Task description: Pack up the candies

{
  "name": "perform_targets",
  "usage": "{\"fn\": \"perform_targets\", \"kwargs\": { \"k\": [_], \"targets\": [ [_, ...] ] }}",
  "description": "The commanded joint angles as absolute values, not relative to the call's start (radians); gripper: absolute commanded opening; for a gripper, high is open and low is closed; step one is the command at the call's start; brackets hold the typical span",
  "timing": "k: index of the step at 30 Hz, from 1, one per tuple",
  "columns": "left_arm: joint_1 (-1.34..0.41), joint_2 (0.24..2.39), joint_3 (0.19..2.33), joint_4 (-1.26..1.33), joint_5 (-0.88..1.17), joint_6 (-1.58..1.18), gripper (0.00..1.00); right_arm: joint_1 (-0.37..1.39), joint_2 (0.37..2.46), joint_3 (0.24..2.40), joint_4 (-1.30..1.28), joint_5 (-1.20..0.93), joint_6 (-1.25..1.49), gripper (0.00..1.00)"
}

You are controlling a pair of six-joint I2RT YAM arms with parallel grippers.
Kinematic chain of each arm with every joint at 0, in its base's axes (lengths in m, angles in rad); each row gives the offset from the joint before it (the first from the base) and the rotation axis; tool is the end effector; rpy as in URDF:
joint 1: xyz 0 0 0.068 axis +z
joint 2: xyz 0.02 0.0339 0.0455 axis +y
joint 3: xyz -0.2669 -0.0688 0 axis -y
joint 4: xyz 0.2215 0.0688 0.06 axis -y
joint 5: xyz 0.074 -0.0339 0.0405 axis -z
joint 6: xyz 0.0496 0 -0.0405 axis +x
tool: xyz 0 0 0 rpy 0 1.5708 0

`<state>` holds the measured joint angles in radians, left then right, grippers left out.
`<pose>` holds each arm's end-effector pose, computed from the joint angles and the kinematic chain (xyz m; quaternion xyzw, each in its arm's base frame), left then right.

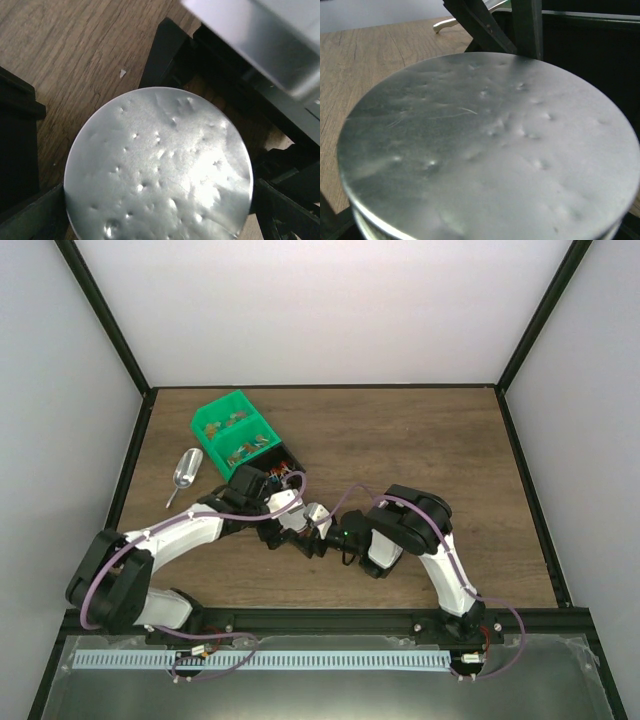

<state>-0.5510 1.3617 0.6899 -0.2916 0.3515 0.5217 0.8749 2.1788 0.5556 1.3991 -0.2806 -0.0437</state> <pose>0.1991 -0.1424 0.1847 0.5251 0.7809 -0.1711 0.2920 0.2070 0.2693 0.0812 -0.4213 0.6552 0.3493 0.5208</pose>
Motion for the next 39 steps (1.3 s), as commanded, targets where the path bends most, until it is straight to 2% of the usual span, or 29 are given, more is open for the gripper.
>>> {"fn": "perform_targets", "kwargs": {
  "k": [1, 8, 12, 24, 31, 39],
  "targets": [
    [-0.558, 1.401, 0.708, -0.249, 0.343, 0.494, 1.0, 0.881, 2.238, 0.544, 1.225, -0.276, 0.011, 0.74],
    [-0.558, 1.424, 0.722, -0.251, 0.358, 0.492, 0.94, 0.882, 2.242, 0.544, 1.224, -0.285, 0.008, 0.73],
    [-0.558, 1.405, 0.729, -0.273, 0.398, 0.494, 1.0, 0.881, 2.244, 0.545, 1.224, -0.287, 0.009, 0.73],
    [-0.558, 1.43, 0.745, -0.239, 0.396, 0.46, 0.98, 0.882, 2.244, 0.546, 1.22, -0.292, 0.009, 0.73],
    [-0.557, 1.438, 0.744, -0.305, 0.434, 0.589, 0.85, 0.882, 2.242, 0.546, 1.222, -0.346, 0.0, 0.73],
    [-0.554, 1.486, 0.77, -0.468, 0.467, 0.839, 0.84, 0.882, 2.233, 0.528, 1.244, -0.438, -0.02, 0.72]
  ]
}}
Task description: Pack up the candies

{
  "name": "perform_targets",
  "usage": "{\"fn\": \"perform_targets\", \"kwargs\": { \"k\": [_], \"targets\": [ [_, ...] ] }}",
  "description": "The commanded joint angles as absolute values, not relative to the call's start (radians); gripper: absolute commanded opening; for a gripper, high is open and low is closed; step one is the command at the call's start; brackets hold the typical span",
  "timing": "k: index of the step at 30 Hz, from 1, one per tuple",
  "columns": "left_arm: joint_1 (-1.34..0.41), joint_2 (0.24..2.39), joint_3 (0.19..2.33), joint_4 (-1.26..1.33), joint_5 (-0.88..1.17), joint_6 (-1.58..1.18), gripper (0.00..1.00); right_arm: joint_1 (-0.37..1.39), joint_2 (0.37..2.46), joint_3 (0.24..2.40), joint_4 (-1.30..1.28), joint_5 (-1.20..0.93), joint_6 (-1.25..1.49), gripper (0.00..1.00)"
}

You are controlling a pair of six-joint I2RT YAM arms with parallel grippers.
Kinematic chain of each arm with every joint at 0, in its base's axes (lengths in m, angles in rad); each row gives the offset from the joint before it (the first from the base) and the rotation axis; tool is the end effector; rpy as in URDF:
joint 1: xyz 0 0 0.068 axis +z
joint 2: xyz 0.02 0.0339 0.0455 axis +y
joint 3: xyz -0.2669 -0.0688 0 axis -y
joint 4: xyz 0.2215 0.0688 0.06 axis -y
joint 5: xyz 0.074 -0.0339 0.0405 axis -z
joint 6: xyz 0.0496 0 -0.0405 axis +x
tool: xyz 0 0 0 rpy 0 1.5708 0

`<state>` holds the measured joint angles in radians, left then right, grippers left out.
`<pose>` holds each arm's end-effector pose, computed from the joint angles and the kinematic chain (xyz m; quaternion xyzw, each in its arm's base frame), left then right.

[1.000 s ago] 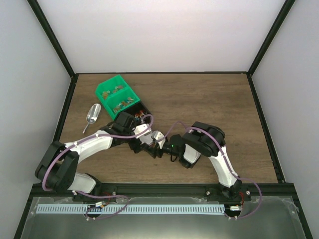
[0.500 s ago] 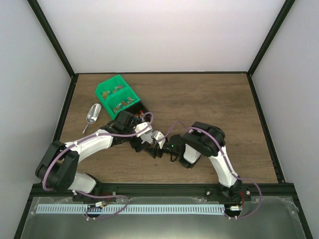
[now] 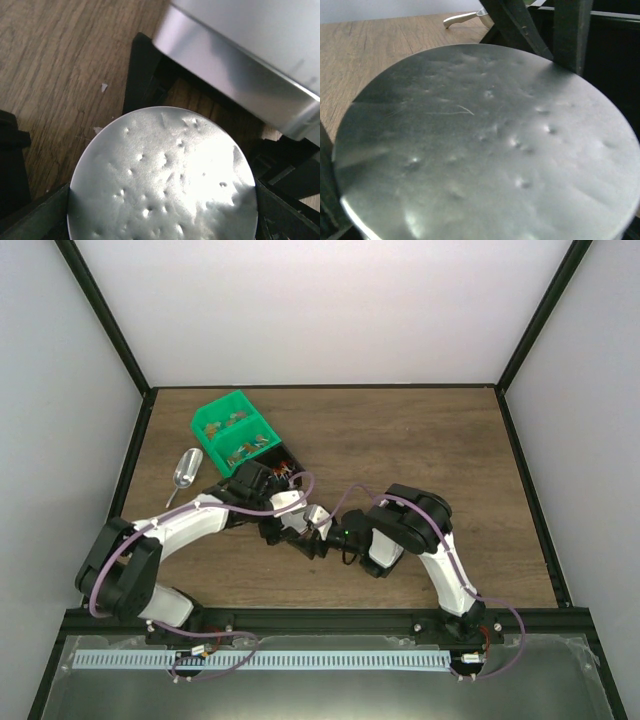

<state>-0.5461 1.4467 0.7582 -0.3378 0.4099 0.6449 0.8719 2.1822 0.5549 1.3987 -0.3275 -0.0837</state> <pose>0.2102 -0.1509 0.1817 0.5743 0.7500 -0.1828 0.2726 0.2055 0.2693 0.0801 -0.4453 0.6395 0.3535 0.5175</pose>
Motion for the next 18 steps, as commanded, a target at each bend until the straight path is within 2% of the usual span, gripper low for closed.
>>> {"fn": "perform_targets", "kwargs": {
  "k": [1, 12, 18],
  "targets": [
    [-0.554, 1.494, 0.779, -0.491, 0.47, 0.869, 0.83, 0.883, 2.229, 0.525, 1.246, -0.448, -0.026, 0.72],
    [-0.552, 1.539, 0.831, -0.623, 0.482, 1.072, 0.84, 0.883, 2.227, 0.514, 1.25, -0.464, -0.054, 0.71],
    [-0.546, 1.472, 0.845, -0.606, 0.496, 0.992, 1.0, 0.884, 2.233, 0.52, 1.244, -0.436, -0.043, 0.71]
  ]
}}
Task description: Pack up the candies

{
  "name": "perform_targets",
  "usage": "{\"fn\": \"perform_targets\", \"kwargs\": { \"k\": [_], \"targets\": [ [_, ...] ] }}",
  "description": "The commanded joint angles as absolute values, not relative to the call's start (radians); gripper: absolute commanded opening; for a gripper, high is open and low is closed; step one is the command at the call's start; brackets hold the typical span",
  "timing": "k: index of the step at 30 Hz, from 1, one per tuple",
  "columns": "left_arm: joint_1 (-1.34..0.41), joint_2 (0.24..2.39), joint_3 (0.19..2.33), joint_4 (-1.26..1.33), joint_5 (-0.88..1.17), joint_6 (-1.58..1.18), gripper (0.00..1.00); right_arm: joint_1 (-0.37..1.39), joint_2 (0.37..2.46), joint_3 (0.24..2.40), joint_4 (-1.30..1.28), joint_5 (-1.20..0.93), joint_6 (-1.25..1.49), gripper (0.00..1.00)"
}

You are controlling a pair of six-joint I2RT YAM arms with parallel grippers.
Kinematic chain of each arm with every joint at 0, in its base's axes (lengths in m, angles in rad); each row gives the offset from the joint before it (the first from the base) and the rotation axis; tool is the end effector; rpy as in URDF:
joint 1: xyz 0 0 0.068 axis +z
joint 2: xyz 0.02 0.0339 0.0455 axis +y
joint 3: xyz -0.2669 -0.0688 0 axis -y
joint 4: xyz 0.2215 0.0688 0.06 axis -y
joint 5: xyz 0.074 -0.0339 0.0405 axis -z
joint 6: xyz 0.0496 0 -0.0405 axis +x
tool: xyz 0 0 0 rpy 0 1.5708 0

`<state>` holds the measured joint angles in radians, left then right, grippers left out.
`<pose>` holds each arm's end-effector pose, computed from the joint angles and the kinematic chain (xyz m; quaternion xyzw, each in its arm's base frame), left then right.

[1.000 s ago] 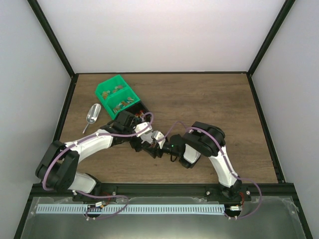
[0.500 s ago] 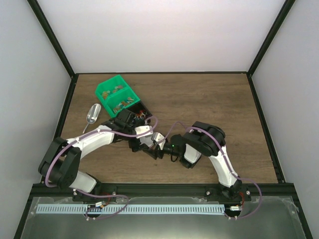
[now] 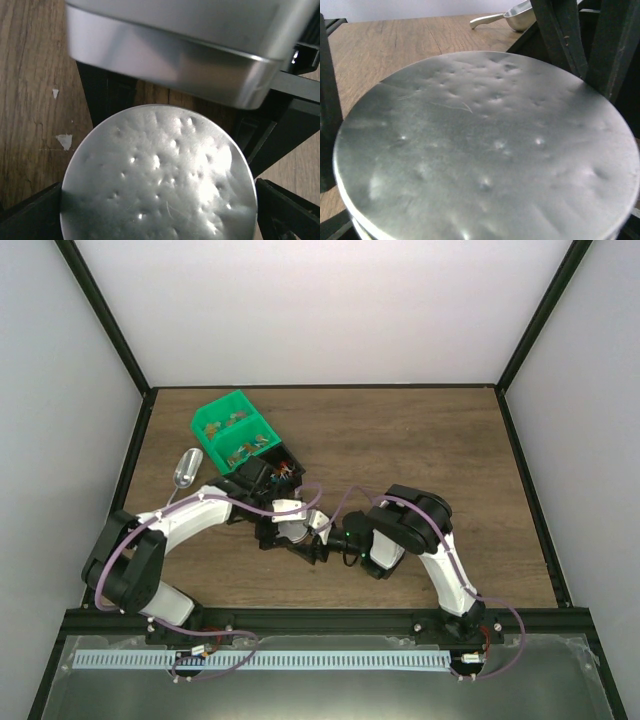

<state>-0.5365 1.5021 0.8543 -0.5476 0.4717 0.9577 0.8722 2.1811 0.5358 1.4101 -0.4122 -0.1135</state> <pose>0.2101 -0.1512 0.1840 0.6811 0.6712 -0.1866 0.2254 0.1986 0.2674 0.0790 -0.4753 0.6171 0.3737 0.5036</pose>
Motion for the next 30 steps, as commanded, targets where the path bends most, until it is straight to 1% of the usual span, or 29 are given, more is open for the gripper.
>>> {"fn": "perform_targets", "kwargs": {
  "k": [1, 5, 11, 18, 25, 30],
  "targets": [
    [-0.546, 1.455, 0.845, -0.603, 0.499, 0.973, 1.0, 0.884, 2.235, 0.521, 1.242, -0.431, -0.04, 0.71],
    [-0.545, 1.39, 0.832, -0.584, 0.495, 0.88, 1.0, 0.884, 2.241, 0.526, 1.244, -0.414, -0.032, 0.71],
    [-0.543, 1.283, 0.753, -0.55, 0.498, 0.743, 1.0, 0.884, 2.246, 0.532, 1.24, -0.399, -0.02, 0.71],
    [-0.543, 1.234, 0.695, -0.407, 0.438, 0.479, 1.0, 0.883, 2.249, 0.545, 1.215, -0.343, 0.001, 0.71],
    [-0.548, 1.264, 0.681, -0.316, 0.326, 0.436, 1.0, 0.883, 2.249, 0.566, 1.175, -0.262, 0.007, 0.71],
    [-0.555, 1.293, 0.684, -0.281, 0.298, 0.429, 1.0, 0.884, 2.253, 0.573, 1.167, -0.235, 0.017, 0.73]
  ]
}}
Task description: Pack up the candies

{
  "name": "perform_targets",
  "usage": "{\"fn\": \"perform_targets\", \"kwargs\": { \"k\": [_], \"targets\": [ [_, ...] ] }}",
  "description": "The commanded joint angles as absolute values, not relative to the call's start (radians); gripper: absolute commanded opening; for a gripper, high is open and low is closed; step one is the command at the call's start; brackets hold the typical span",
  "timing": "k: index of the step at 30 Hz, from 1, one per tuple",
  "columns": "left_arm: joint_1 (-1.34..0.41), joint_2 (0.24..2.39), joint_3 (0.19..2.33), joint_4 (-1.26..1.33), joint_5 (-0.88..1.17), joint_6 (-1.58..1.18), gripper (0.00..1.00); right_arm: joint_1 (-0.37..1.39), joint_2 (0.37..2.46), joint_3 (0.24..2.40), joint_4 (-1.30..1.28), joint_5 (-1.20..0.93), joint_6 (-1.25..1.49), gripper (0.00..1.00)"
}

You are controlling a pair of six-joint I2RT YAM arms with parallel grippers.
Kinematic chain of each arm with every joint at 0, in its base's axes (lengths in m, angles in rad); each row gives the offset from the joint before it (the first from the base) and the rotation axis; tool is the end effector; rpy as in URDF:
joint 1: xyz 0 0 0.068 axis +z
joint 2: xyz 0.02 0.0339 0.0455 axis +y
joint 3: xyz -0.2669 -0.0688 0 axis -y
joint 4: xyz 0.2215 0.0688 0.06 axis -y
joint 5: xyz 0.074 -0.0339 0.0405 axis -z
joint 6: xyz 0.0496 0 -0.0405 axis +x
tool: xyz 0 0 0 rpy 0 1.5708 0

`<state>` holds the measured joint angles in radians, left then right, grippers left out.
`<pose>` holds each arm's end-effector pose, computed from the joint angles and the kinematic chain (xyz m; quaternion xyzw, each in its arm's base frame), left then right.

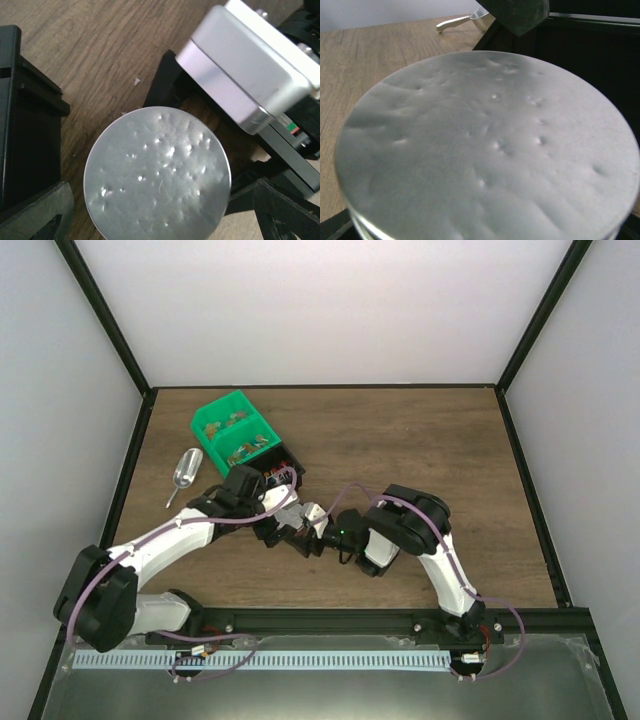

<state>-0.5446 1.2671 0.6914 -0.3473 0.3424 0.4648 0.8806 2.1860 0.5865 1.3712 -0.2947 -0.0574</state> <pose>0.1894 -0.1342 0.2017 0.4992 0.7915 -0.1739 0.3069 0.2092 0.2760 0.0808 -0.4316 0.6497 0.3515 0.5178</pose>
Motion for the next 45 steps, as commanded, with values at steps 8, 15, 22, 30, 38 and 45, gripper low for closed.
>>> {"fn": "perform_targets", "kwargs": {
  "k": [8, 15, 22, 30, 38, 45],
  "targets": [
    [-0.571, 1.372, 0.707, -0.258, 0.266, 0.423, 1.0, 0.884, 2.255, 0.579, 1.156, -0.228, 0.023, 0.73],
    [-0.579, 1.406, 0.716, -0.237, 0.264, 0.408, 0.99, 0.884, 2.26, 0.582, 1.149, -0.235, 0.026, 0.73],
    [-0.579, 1.384, 0.727, -0.238, 0.3, 0.404, 1.0, 0.884, 2.261, 0.584, 1.146, -0.239, 0.028, 0.73],
    [-0.578, 1.394, 0.738, -0.242, 0.311, 0.401, 0.95, 0.884, 2.258, 0.583, 1.146, -0.242, 0.026, 0.73],
    [-0.574, 1.408, 0.744, -0.324, 0.361, 0.565, 0.8, 0.883, 2.254, 0.576, 1.16, -0.328, 0.015, 0.72],
    [-0.562, 1.504, 0.818, -0.55, 0.425, 0.891, 0.79, 0.884, 2.232, 0.541, 1.208, -0.427, -0.011, 0.71]
  ]
}}
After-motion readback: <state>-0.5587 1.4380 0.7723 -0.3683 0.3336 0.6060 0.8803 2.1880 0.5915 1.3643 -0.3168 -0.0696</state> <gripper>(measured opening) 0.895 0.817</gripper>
